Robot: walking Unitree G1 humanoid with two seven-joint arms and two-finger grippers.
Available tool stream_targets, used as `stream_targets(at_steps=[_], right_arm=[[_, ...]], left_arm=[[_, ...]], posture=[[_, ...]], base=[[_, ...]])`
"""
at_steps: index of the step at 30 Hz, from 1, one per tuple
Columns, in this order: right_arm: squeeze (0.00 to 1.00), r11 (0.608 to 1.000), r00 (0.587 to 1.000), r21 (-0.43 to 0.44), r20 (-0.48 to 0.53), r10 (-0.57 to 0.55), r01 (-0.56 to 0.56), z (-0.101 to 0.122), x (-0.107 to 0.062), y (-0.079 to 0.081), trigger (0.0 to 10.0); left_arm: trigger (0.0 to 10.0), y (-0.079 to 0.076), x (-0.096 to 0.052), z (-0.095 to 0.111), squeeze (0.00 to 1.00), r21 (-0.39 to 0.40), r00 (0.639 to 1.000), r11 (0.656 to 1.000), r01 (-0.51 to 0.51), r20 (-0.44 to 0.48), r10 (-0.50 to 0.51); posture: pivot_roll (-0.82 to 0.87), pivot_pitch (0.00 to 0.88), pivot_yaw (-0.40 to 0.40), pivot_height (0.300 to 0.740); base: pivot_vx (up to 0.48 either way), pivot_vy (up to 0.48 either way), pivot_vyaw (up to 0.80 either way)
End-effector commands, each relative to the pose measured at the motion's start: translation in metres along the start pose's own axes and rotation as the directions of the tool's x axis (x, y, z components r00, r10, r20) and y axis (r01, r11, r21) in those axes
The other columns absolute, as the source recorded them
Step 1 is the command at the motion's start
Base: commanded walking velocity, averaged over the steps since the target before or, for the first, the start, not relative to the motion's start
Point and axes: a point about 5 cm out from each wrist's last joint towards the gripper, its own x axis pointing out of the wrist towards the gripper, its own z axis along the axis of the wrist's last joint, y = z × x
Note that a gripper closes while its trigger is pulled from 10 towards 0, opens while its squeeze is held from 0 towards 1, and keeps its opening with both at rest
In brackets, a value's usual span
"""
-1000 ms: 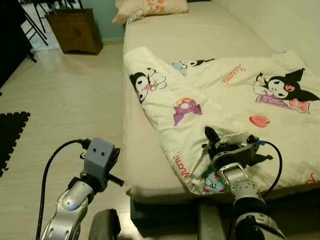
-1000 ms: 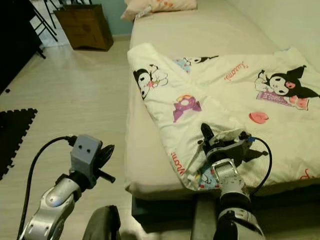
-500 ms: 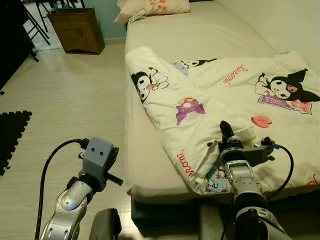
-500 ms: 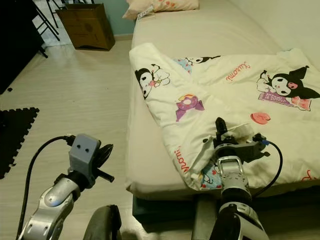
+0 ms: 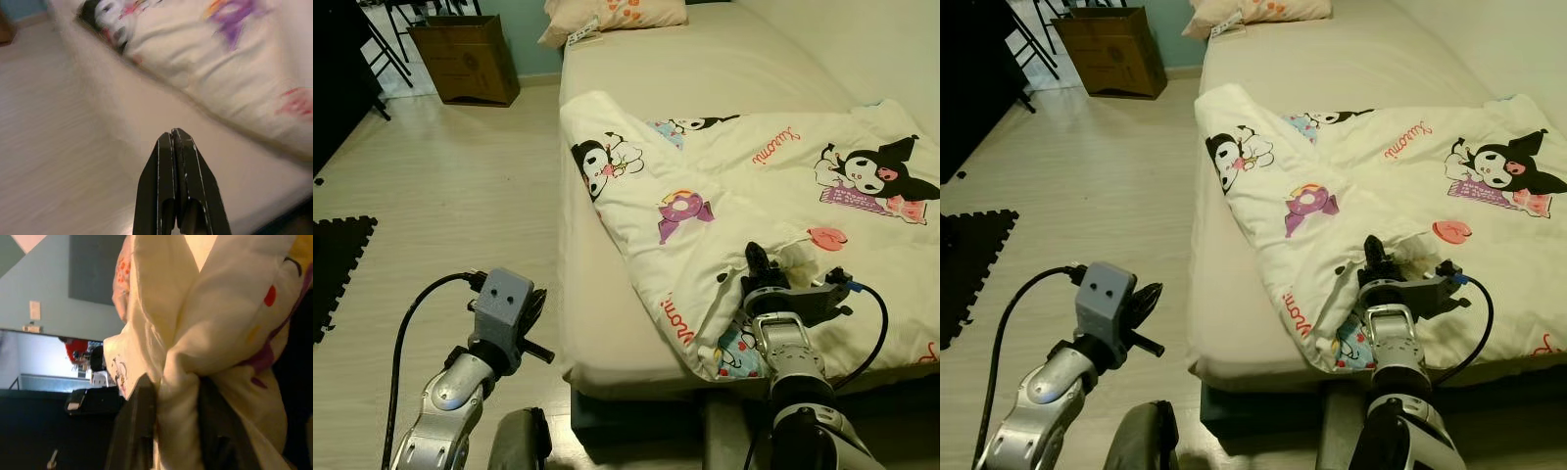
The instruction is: Clean up the room
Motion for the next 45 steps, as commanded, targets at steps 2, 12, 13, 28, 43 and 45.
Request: stream_targets(at_steps=[2, 12, 13, 28, 43, 45], right_arm=[[0.00, 0.997, 0.997, -0.040, -0.045, 0.068, -0.070, -0.009, 0.002, 0.009, 0.0], [0.00, 0.965, 0.965, -0.139, -0.171, 0.198, -0.222, -0.030, 0.002, 0.029, 0.0], [0.00, 0.951, 0.952, -0.162, -0.206, 0.228, -0.263, -0.036, 0.002, 0.035, 0.0], [0.00, 0.495, 0.437, -0.238, -0.833, 0.340, -0.836, -0.142, -0.057, 0.064, 0.0], [0.00, 0.165, 0.190, -0.176, -0.979, 0.070, -0.970, -0.177, -0.112, 0.020, 0.0], [0.00, 0.196, 0.263, -0.239, -0.959, 0.104, -0.951, -0.176, -0.105, 0.026, 5.5]], left_arm=[[10.0, -0.013, -0.006, 0.004, 0.00, -0.051, 0.994, 0.993, 0.106, 0.046, -0.104], [10.0, 0.003, -0.011, 0.005, 0.00, -0.018, 0.997, 0.998, 0.063, 0.040, -0.062], [10.0, 0.012, -0.011, 0.008, 0.00, -0.009, 0.999, 1.000, 0.019, 0.050, -0.019], [10.0, 0.066, -0.019, 0.058, 0.00, 0.028, 0.984, 1.000, -0.005, 0.180, 0.000], [10.0, 0.058, -0.007, 0.067, 0.00, 0.023, 0.977, 0.999, 0.029, 0.211, -0.033], [10.0, 0.061, -0.007, 0.065, 0.00, 0.035, 0.981, 0.999, 0.007, 0.193, -0.013]], posture=[[0.00, 0.184, 0.068, 0.531], [0.00, 0.185, 0.059, 0.531], [0.00, 0.185, 0.058, 0.531], [0.00, 0.192, 0.045, 0.531], [0.00, 0.195, 0.046, 0.531], [0.00, 0.195, 0.047, 0.531]], base=[[0.000, 0.000, 0.00], [0.000, 0.000, 0.00], [0.000, 0.000, 0.00], [0.000, 0.000, 0.00], [0.000, 0.000, 0.00], [0.000, 0.000, 0.00]])
